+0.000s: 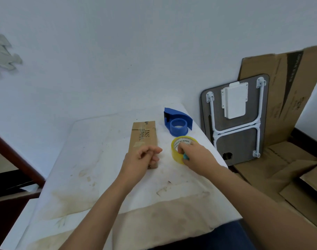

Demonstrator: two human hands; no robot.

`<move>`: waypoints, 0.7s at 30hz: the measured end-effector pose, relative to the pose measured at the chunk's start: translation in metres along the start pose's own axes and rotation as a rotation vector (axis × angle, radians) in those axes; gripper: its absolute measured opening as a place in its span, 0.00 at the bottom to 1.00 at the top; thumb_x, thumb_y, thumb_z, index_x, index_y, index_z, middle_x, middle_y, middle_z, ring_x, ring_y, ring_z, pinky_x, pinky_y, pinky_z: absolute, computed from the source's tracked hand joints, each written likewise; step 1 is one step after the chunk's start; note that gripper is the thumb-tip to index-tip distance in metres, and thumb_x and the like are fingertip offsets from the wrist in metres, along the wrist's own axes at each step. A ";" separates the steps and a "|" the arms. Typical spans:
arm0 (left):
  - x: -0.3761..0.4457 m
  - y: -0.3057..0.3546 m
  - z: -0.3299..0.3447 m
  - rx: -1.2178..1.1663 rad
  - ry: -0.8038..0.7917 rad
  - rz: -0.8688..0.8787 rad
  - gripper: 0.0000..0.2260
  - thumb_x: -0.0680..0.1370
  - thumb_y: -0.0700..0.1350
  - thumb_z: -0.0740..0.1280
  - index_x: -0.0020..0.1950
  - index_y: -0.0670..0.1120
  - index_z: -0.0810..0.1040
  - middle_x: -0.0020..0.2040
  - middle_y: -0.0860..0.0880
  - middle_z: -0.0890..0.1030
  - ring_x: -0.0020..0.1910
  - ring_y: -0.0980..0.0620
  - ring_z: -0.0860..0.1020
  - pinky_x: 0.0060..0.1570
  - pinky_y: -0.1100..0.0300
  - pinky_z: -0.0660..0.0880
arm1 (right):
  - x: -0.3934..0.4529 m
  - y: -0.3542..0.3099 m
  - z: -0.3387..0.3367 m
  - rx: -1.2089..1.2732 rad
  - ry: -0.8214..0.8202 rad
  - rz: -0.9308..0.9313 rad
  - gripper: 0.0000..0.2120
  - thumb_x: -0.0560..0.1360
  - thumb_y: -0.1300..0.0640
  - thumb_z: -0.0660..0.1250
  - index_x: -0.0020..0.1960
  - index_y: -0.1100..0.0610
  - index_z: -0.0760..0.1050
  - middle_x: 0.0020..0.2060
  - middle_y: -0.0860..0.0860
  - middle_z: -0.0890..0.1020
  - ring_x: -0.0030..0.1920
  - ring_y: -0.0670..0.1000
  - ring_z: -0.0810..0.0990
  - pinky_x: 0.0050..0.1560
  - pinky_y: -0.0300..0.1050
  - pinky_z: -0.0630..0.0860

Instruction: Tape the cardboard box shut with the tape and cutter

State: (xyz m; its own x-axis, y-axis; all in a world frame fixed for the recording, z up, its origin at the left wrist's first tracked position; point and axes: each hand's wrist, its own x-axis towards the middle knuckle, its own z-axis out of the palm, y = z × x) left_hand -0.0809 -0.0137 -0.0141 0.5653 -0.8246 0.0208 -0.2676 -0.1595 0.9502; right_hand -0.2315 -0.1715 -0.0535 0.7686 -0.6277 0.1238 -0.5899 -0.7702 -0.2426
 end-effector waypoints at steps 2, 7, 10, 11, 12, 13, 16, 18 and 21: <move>0.003 -0.002 -0.006 0.034 0.012 0.019 0.14 0.81 0.40 0.62 0.46 0.53 0.85 0.42 0.49 0.85 0.43 0.52 0.84 0.52 0.58 0.79 | 0.003 0.001 -0.005 0.111 -0.067 0.024 0.07 0.75 0.56 0.65 0.51 0.51 0.71 0.46 0.48 0.71 0.45 0.53 0.73 0.41 0.44 0.69; 0.002 -0.006 -0.009 -0.012 0.043 0.008 0.14 0.81 0.39 0.62 0.46 0.53 0.85 0.40 0.50 0.86 0.44 0.54 0.84 0.55 0.56 0.79 | 0.011 0.002 -0.035 0.444 0.307 0.254 0.13 0.75 0.44 0.67 0.45 0.54 0.78 0.38 0.49 0.80 0.41 0.51 0.77 0.40 0.48 0.74; 0.002 -0.007 -0.009 -0.034 0.044 -0.010 0.14 0.81 0.39 0.62 0.47 0.52 0.85 0.40 0.51 0.86 0.44 0.53 0.84 0.54 0.56 0.79 | 0.022 0.002 -0.046 0.512 0.023 0.401 0.13 0.75 0.46 0.67 0.54 0.53 0.78 0.47 0.50 0.78 0.48 0.51 0.77 0.47 0.48 0.76; 0.002 -0.007 -0.009 -0.040 0.045 -0.015 0.14 0.81 0.38 0.62 0.47 0.52 0.86 0.40 0.51 0.86 0.44 0.52 0.84 0.54 0.57 0.79 | 0.025 0.001 -0.045 0.547 -0.115 0.423 0.12 0.77 0.51 0.65 0.58 0.53 0.78 0.52 0.52 0.76 0.51 0.52 0.75 0.50 0.48 0.75; 0.002 -0.007 -0.011 -0.040 0.048 -0.016 0.14 0.81 0.38 0.62 0.46 0.52 0.86 0.40 0.51 0.86 0.44 0.53 0.84 0.53 0.57 0.79 | 0.027 -0.002 -0.045 0.551 -0.219 0.428 0.13 0.79 0.57 0.62 0.62 0.53 0.77 0.55 0.53 0.75 0.52 0.54 0.74 0.52 0.47 0.75; 0.002 -0.005 -0.012 -0.046 0.050 -0.017 0.14 0.81 0.39 0.62 0.46 0.52 0.86 0.39 0.50 0.86 0.44 0.53 0.84 0.52 0.58 0.79 | 0.030 -0.003 -0.042 0.487 -0.270 0.394 0.17 0.79 0.62 0.59 0.64 0.52 0.76 0.56 0.54 0.74 0.52 0.55 0.74 0.53 0.47 0.75; 0.002 -0.004 -0.018 -0.040 0.054 -0.017 0.15 0.81 0.39 0.62 0.46 0.54 0.86 0.39 0.49 0.86 0.44 0.52 0.84 0.50 0.61 0.78 | 0.040 -0.006 -0.034 0.188 -0.223 0.249 0.21 0.77 0.64 0.60 0.67 0.51 0.72 0.61 0.57 0.74 0.57 0.58 0.76 0.53 0.47 0.74; 0.003 -0.004 -0.021 -0.030 0.051 -0.017 0.15 0.81 0.40 0.62 0.45 0.54 0.86 0.40 0.49 0.86 0.45 0.52 0.84 0.52 0.58 0.79 | 0.046 -0.005 -0.028 0.138 -0.167 0.246 0.20 0.76 0.63 0.63 0.67 0.51 0.71 0.62 0.56 0.75 0.58 0.58 0.76 0.55 0.49 0.76; 0.003 -0.003 -0.022 -0.028 0.053 -0.024 0.15 0.81 0.39 0.62 0.45 0.53 0.86 0.41 0.49 0.86 0.44 0.53 0.84 0.53 0.56 0.79 | 0.049 -0.003 -0.019 0.124 -0.156 0.271 0.18 0.76 0.62 0.62 0.65 0.51 0.72 0.60 0.55 0.78 0.56 0.57 0.78 0.54 0.50 0.78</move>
State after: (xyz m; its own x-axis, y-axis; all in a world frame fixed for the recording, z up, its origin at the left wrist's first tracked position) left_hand -0.0609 -0.0037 -0.0100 0.6123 -0.7906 0.0133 -0.2321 -0.1636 0.9588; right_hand -0.1966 -0.2021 -0.0287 0.6220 -0.7756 -0.1073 -0.7507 -0.5518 -0.3632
